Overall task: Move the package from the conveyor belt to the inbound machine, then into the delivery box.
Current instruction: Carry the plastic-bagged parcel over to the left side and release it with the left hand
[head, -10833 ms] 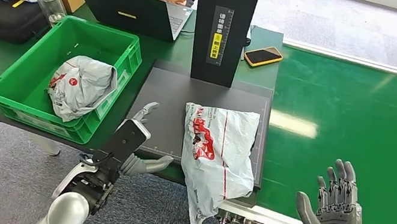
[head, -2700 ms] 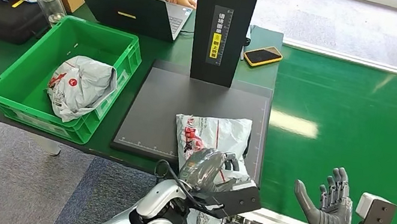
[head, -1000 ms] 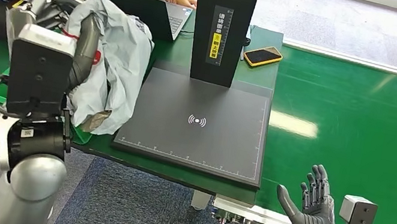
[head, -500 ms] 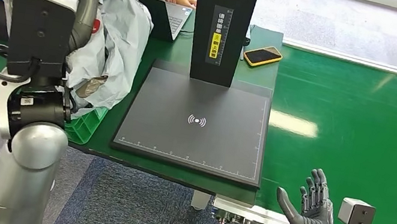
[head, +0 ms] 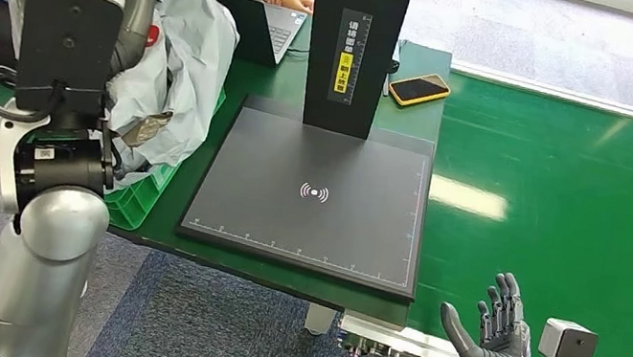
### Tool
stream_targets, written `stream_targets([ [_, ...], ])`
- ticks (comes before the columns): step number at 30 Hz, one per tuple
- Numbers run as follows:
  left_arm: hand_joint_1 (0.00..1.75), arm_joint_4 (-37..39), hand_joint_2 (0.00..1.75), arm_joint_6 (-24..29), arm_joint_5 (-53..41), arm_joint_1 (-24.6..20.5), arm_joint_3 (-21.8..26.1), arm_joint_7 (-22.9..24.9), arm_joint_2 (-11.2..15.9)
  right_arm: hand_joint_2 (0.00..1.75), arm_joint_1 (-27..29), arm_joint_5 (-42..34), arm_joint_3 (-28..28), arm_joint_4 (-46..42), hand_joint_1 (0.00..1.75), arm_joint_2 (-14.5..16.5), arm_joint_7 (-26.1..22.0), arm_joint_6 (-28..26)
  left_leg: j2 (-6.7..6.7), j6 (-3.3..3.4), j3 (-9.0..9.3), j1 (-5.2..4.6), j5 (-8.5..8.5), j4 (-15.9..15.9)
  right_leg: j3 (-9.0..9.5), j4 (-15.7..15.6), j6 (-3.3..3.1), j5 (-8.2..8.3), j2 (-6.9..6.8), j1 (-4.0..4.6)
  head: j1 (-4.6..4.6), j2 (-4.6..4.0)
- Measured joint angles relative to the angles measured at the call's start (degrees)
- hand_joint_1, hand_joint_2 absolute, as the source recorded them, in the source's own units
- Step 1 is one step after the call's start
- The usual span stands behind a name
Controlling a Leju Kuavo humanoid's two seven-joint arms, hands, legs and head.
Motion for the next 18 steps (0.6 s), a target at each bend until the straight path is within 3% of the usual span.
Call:
stream_targets([
  [13, 1.75, 2.0, 1.75, 0.7, 0.1, -1.8, 0.5, 0.1, 0.4, 1.75, 0.3, -0.5, 0.0, 0.0, 0.0, -0.2, -0.2, -0.2, 0.0, 0.0, 0.0, 0.0, 0.0, 0.0, 0.0, 0.0, 0.0, 0.0, 0.0, 0.0, -0.01, 0.01],
  [18, 1.75, 6.8, 1.75, 1.5, -4.0, -5.2, 2.0, 3.7, 0.5, 1.75, 0.2, -0.8, 0.0, 0.0, 0.0, -0.2, 0.0, -0.8, -0.01, 0.0, 0.0, 0.0, 0.01, 0.0, 0.02, 0.0, -0.01, 0.02, 0.0, 0.01, 0.0, 0.01],
])
